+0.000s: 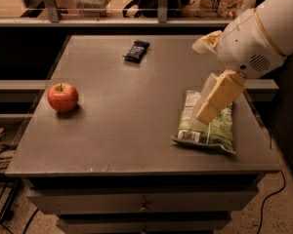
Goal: Pick apple
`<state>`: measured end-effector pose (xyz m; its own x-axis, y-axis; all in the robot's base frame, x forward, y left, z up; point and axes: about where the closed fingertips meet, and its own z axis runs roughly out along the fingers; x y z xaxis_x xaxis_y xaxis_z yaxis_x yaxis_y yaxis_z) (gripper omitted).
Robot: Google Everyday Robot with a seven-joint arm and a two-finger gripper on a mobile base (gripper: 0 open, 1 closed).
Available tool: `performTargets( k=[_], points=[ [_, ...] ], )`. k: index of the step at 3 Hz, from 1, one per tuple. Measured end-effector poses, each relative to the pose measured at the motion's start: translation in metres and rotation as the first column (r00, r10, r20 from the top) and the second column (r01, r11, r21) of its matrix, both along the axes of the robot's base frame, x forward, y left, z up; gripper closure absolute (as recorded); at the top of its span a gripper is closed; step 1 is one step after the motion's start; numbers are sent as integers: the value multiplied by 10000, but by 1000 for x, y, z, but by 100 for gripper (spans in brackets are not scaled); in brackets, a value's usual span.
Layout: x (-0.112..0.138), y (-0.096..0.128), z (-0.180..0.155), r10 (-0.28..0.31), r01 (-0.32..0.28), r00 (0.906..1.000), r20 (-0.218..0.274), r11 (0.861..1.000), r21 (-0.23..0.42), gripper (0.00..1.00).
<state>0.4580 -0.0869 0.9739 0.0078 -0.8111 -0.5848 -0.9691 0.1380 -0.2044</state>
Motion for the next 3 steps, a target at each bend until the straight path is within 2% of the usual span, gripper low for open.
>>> performTargets(
  k=[1,2,3],
  points=[
    [0,1,-1,22,-22,10000,-15,10000,-22,0],
    [6,34,-7,434,-432,9990,-56,9986,310,0],
    [15,77,-17,1014,-997,9947,-165,9914,842,0]
  ],
)
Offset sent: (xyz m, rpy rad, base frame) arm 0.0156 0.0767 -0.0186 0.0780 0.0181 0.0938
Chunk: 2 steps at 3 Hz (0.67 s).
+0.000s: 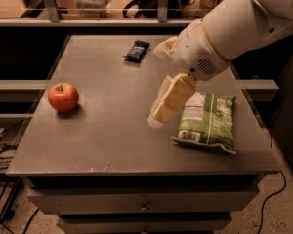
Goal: Pick apple
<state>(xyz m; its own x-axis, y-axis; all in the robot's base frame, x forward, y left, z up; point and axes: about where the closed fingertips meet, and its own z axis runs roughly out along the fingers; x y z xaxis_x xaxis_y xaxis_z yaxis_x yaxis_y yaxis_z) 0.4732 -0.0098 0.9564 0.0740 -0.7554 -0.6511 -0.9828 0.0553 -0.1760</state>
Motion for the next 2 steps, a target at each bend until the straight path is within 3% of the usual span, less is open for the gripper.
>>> performTargets(
  k=[2],
  points=[
    [17,79,-29,1010,-999,9944,-317,9944,335,0]
  ],
)
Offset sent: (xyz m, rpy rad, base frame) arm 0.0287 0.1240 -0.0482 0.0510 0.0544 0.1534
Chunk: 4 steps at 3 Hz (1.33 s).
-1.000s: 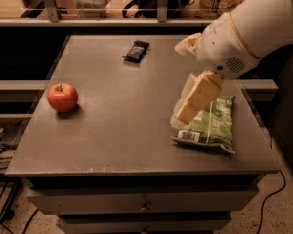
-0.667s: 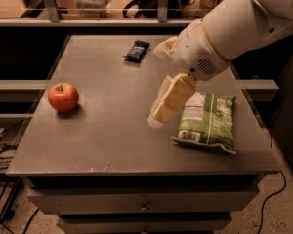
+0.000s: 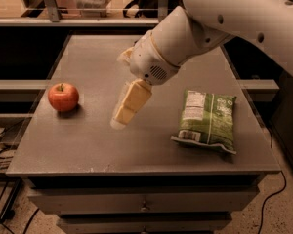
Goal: Pick apple
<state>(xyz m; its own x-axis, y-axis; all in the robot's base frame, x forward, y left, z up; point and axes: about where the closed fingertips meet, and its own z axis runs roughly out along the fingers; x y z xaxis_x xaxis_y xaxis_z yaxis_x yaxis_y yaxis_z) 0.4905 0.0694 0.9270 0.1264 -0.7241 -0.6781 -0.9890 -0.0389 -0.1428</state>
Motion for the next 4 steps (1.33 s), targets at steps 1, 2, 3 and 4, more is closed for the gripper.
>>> performTargets(
  k=[1,2,3,4],
  points=[
    [8,40,-14,460,-458,9989,-89,9987,221,0],
    [17,73,-25,797,-781,9964,-276,9954,553,0],
    [27,103,-35,1019,-979,9938,-445,9916,842,0],
    [33,135,-44,1406,-1343,9884,-569,9857,1019,0]
  ],
)
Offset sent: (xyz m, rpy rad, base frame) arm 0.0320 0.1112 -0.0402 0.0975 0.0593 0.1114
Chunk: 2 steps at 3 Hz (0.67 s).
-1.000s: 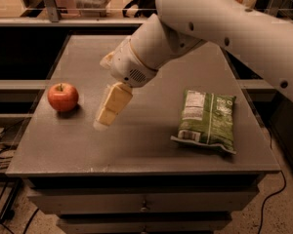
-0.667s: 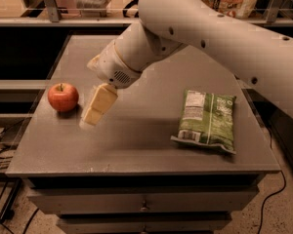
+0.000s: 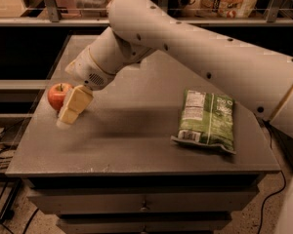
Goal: Pick apple
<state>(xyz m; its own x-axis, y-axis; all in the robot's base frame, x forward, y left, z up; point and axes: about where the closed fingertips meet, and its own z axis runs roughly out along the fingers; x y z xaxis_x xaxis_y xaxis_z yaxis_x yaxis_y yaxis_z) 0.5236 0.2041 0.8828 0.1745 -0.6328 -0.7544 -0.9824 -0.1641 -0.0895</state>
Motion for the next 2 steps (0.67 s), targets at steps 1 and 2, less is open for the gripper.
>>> performTargets(
  k=[1,2],
  points=[
    [2,27,-8,370,-368,9992,-147,9992,126,0],
    [3,49,-16,708,-704,9971,-268,9974,157,19]
  ],
)
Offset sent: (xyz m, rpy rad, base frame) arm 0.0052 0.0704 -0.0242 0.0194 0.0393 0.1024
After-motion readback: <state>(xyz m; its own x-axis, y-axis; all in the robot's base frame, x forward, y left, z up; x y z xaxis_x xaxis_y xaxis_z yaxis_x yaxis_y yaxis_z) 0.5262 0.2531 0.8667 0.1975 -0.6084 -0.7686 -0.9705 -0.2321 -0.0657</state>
